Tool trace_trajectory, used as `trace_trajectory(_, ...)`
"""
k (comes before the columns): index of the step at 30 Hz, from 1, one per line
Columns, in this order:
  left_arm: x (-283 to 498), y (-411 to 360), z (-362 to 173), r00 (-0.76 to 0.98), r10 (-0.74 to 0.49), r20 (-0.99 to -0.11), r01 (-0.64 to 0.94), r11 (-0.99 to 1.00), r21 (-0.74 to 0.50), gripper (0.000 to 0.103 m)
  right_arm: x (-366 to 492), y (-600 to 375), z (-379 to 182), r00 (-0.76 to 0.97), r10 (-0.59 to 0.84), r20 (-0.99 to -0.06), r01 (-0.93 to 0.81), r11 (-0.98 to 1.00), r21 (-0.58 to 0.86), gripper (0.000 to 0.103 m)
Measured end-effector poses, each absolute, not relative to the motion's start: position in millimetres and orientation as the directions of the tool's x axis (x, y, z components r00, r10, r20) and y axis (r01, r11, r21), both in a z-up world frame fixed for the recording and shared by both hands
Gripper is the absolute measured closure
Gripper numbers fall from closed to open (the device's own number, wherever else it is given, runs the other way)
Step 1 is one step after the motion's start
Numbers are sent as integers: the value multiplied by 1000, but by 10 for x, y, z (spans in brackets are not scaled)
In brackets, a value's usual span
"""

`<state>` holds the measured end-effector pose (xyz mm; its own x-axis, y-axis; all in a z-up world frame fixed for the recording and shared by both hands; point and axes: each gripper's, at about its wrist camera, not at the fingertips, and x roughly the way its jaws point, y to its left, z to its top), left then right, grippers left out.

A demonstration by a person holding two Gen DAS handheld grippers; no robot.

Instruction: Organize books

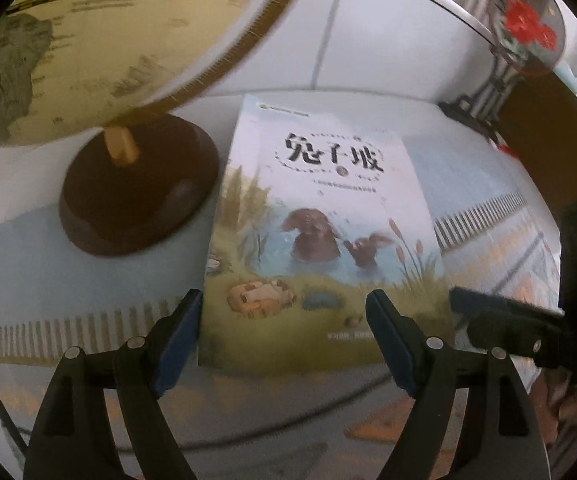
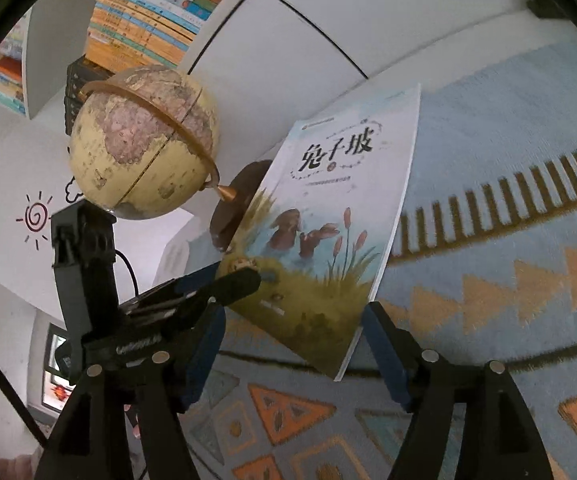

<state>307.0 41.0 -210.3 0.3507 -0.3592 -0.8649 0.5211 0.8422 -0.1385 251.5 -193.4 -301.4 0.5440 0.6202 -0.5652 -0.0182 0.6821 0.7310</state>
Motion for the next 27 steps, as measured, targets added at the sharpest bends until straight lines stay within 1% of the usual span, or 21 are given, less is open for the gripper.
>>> trace_trajectory(4, 2714, 385, -2093, 289, -396, -872, 548, 815, -188, 24, 2181, -2058, -3017, 499, 656, -566, -12, 659, 752, 32)
trace_trajectory(10, 1888, 368, -2067, 183, -468, -865, 574, 765, -293, 24, 1287, -2415, -3008, 490, 700, -519, 100, 547, 831, 32)
trace_trajectory(11, 1704, 365, -2080, 143, -485, -863, 583, 746, -322, 24, 1083, -2476, -2985, 483, 696, -530, 119, 548, 828, 32)
trace_trajectory(13, 1457, 346, -2149, 77, -503, -861, 586, 721, -369, 24, 809, -2558, -2937, 471, 663, -582, 152, 589, 794, 32)
trace_trajectory(15, 1288, 322, -2243, 91, -455, -886, 598, 736, -317, 24, 627, -2619, -2883, 492, 567, -661, 189, 671, 717, 32)
trace_trajectory(17, 1326, 308, -2292, 132, -421, -897, 578, 768, -275, 24, 584, -2635, -2857, 521, 500, -692, 200, 716, 668, 32)
trace_trajectory(18, 1345, 292, -2282, 140, -432, -891, 567, 772, -285, 24, 605, -2625, -2854, 525, 482, -702, 204, 730, 653, 32)
trace_trajectory(19, 1414, 291, -2265, 151, -463, -874, 543, 777, -318, 24, 639, -2595, -2843, 536, 468, -703, 194, 742, 642, 32)
trace_trajectory(21, 1495, 199, -2288, 161, -487, -858, 524, 779, -344, 23, 695, -2521, -2845, 546, 443, -711, 177, 768, 615, 31)
trace_trajectory(22, 1521, 141, -2315, 167, -478, -862, 525, 783, -333, 22, 745, -2473, -2832, 550, 422, -721, 162, 793, 587, 30)
trace_trajectory(23, 1513, 106, -2312, 189, -471, -862, 539, 783, -310, 22, 785, -2430, -2825, 546, 410, -730, 148, 811, 566, 27)
trace_trajectory(24, 1494, 42, -2329, 191, -465, -865, 549, 780, -299, 22, 837, -2374, -2823, 537, 424, -729, 123, 816, 565, 26)
trace_trajectory(25, 1485, -8, -2334, 201, -455, -868, 559, 780, -280, 22, 824, -2378, -2837, 539, 441, -718, 114, 806, 580, 25)
trace_trajectory(26, 1478, -59, -2343, 192, -453, -871, 565, 776, -279, 19, 836, -2386, -2862, 538, 477, -695, 107, 779, 618, 20)
trace_trajectory(27, 1475, -89, -2346, 190, -443, -876, 567, 778, -271, 19, 845, -2413, -2883, 552, 500, -667, 120, 744, 657, 15)
